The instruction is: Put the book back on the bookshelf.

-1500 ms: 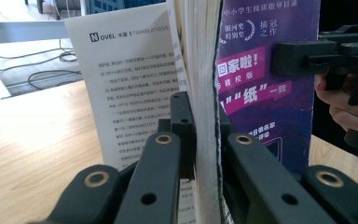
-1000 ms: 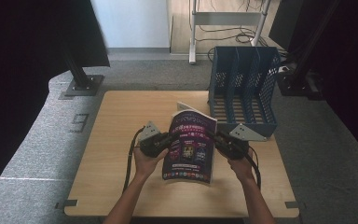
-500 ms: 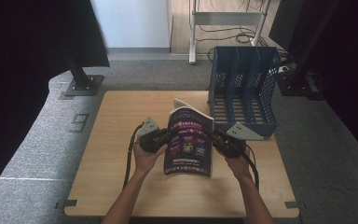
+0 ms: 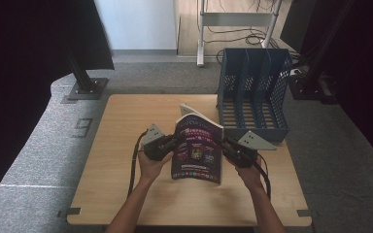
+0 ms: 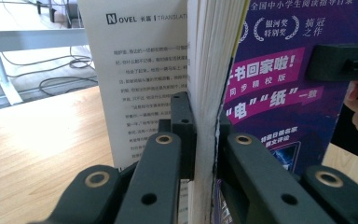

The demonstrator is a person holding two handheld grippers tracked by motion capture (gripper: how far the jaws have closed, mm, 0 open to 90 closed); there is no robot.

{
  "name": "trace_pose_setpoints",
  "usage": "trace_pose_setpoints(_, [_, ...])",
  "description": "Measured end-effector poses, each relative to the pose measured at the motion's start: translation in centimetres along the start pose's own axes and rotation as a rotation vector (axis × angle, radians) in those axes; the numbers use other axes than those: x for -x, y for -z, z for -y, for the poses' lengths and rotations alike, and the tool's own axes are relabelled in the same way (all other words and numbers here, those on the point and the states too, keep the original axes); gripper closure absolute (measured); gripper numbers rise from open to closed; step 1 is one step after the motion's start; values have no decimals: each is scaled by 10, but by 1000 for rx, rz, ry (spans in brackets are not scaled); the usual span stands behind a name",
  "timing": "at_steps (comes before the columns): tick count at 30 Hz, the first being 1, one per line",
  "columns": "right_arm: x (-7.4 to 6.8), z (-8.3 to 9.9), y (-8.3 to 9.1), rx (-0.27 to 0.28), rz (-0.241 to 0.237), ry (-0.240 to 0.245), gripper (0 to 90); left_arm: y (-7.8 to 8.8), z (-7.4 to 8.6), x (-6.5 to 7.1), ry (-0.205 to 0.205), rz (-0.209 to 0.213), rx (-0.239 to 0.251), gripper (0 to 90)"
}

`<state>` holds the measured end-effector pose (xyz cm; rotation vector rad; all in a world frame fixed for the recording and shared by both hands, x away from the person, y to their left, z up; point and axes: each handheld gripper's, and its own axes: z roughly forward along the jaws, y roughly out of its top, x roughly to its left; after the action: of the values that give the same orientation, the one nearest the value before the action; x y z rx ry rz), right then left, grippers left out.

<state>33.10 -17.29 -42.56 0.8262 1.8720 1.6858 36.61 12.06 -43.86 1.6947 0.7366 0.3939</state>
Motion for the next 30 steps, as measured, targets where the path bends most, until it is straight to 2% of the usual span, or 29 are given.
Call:
trace_pose_setpoints(9, [11, -1, -8, 9, 31, -17, 805, -13, -9, -6, -1, -6, -12, 864])
trace_pose_setpoints(13, [12, 0, -7, 18, 23, -10, 806, -10, -9, -4, -8, -3, -15, 861])
trace_pose_setpoints(16, [9, 2, -1, 28, 7, -6, 809, -1, -6, -1, -5, -6, 11, 835])
trace_pose_setpoints(20, [5, 1, 4, 23, -4, 4, 810, 5, -6, 1, -21, -33, 12, 747])
trace_pose_setpoints(25, [2, 1, 8, 27, -19, 7, 811, 5, -8, -4, -5, -58, 2, 544])
trace_pose_setpoints(26, [1, 2, 8, 28, -22, 9, 811, 3, -8, -6, -1, -58, -6, 502])
trace_pose_setpoints(27, [1, 2, 8, 28, -22, 9, 811, 1, -8, -7, 3, -70, -3, 502])
trace_pose_setpoints(28, [0, 2, 8, 28, -28, 15, 812, -1, -8, -8, 3, -77, -6, 437])
trace_pose_setpoints(29, [0, 2, 8, 28, -28, 15, 812, -4, -9, -9, 0, -76, -16, 437])
trace_pose_setpoints(30, [-2, 3, 8, 22, -27, 24, 812, -8, -10, -11, -4, -69, -42, 362])
